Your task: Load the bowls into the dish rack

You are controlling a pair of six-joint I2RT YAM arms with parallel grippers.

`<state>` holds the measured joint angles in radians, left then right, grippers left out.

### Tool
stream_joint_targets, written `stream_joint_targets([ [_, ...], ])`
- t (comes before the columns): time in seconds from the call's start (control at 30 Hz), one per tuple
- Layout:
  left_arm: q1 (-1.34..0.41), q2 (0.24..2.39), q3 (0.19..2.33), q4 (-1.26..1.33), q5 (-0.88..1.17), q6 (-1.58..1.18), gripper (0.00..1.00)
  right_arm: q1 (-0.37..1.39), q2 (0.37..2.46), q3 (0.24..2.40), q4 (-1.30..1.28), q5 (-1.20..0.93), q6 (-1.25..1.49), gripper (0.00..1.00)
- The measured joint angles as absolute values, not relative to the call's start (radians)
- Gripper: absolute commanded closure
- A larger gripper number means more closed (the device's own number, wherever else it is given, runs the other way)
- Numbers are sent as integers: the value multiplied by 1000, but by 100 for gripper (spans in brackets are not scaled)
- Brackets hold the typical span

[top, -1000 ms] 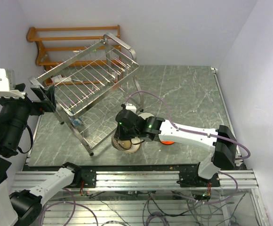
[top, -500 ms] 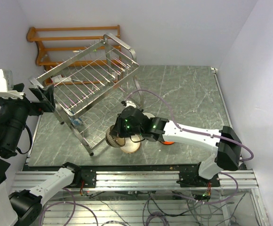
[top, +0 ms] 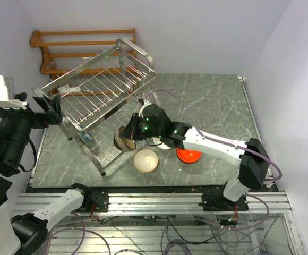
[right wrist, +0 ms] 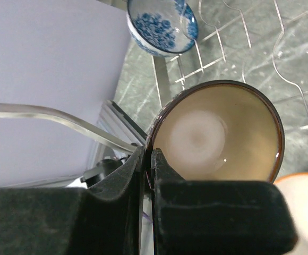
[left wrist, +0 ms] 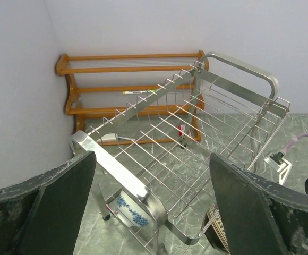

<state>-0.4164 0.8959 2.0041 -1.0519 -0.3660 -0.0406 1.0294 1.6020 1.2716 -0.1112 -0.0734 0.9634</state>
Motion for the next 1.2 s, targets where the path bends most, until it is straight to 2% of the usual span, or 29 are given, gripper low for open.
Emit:
stream_joint_targets([
  [0.57,-416,897,2017,-1052,-427,-40,1,899,1878,1369,131,-354,1042,100],
  [1.2,-417,911,1984,-1035,-470,10,1,869,2142,1561,347,-484,1168,100],
])
